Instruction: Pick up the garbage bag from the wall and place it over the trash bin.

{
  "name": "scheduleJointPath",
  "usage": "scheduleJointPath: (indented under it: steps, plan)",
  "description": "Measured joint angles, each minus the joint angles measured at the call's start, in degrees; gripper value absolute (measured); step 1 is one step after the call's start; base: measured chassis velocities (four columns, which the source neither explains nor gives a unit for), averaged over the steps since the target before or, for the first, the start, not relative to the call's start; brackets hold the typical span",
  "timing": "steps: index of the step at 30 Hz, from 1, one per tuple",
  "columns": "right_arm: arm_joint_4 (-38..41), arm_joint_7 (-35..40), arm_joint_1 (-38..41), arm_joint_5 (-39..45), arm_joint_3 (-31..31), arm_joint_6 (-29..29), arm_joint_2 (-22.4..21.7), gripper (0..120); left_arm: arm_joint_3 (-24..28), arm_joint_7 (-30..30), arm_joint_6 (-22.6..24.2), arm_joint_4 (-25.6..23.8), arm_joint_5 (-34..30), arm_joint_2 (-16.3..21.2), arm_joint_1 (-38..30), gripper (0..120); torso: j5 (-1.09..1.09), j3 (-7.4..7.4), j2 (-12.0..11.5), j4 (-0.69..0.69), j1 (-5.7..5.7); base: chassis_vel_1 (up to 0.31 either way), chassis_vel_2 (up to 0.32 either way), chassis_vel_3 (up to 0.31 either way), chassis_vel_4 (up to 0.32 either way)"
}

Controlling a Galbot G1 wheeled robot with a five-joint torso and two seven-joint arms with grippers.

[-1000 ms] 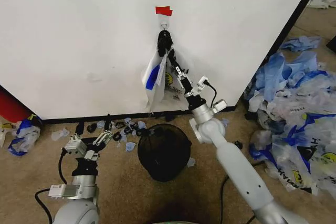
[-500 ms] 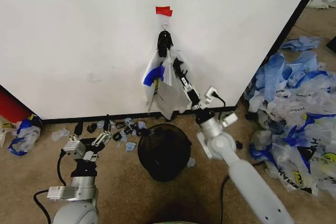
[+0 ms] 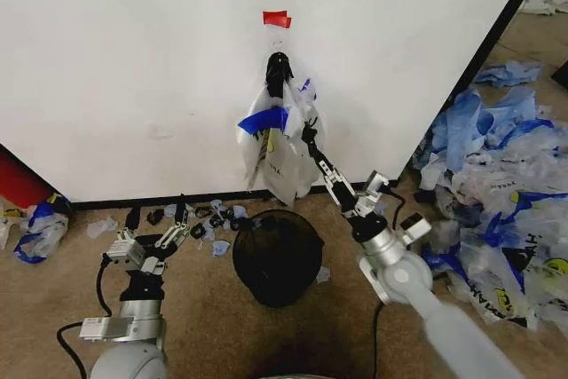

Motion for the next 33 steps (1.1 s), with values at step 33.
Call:
scheduleJointPath:
  steps: [33]
  plan:
    - [3.6,-12.6,-15.8,-13.1,4.5,4.8,-11.6,0,0.1,0.0,-0.6,1.1,0.1,0.9,-0.9,99,0.01,0.00,0.0,0.00,0.00,0.000,0.000,0.000,0.000]
